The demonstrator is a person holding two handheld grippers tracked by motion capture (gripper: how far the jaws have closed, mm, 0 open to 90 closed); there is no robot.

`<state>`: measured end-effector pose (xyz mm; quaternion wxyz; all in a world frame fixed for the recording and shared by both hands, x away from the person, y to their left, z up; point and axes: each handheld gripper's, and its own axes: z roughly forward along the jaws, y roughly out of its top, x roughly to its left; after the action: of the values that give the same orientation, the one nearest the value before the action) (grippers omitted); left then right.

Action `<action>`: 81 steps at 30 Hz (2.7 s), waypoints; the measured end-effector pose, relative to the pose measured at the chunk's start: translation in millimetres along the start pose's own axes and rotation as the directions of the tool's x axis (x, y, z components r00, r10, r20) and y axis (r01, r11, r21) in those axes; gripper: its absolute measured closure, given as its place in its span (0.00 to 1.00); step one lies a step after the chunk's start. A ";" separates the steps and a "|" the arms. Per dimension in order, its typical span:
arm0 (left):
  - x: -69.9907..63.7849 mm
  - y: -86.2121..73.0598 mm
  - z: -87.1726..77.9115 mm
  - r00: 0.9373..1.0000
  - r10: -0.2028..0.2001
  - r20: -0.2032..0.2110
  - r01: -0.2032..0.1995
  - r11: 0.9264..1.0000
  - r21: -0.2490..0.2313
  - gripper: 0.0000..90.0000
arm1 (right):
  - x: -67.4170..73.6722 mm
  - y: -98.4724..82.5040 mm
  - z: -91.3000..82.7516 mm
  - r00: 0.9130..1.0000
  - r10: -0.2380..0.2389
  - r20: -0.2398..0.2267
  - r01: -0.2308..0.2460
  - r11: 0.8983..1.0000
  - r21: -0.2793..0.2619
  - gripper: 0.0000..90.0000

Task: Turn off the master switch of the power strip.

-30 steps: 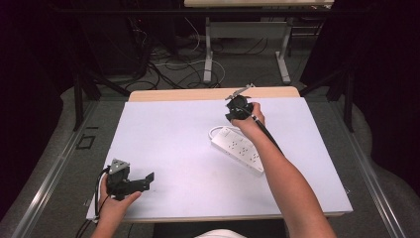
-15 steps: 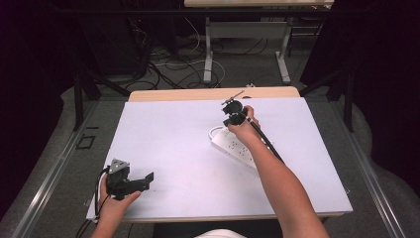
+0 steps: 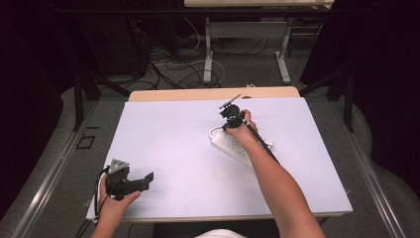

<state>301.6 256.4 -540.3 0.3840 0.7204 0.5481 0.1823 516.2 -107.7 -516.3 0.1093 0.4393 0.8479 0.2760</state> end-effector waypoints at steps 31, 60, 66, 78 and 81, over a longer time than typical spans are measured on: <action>0.6 -2.3 -3.2 1.000 -0.008 -0.013 0.008 1.000 -0.006 0.03 | 5.2 -3.3 -3.2 0.999 0.031 0.018 -0.030 0.999 -0.024 0.97; -0.7 -1.6 -2.1 1.000 -0.007 -0.009 0.007 1.000 -0.009 0.03 | 16.3 7.8 -18.8 0.999 0.025 -0.031 -0.028 0.995 -0.094 0.61; -0.8 -1.4 -2.2 1.000 -0.006 -0.009 0.006 1.000 -0.010 0.03 | 24.7 8.9 -21.4 0.999 0.001 -0.035 -0.004 0.994 -0.109 0.49; -0.6 -0.8 -3.2 1.000 0.000 -0.008 0.000 1.000 -0.006 0.03 | 24.8 8.6 -27.2 0.999 0.050 -0.001 -0.049 0.986 -0.159 0.17; -0.5 -0.5 -3.8 1.000 0.003 -0.009 -0.003 1.000 -0.005 0.03 | 21.8 8.9 -30.4 0.999 0.028 0.037 -0.020 0.980 -0.200 0.09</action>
<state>298.4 257.3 -538.1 0.3831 0.7194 0.5482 0.1875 496.4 -97.4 -485.0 0.1663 0.4416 0.8084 0.3520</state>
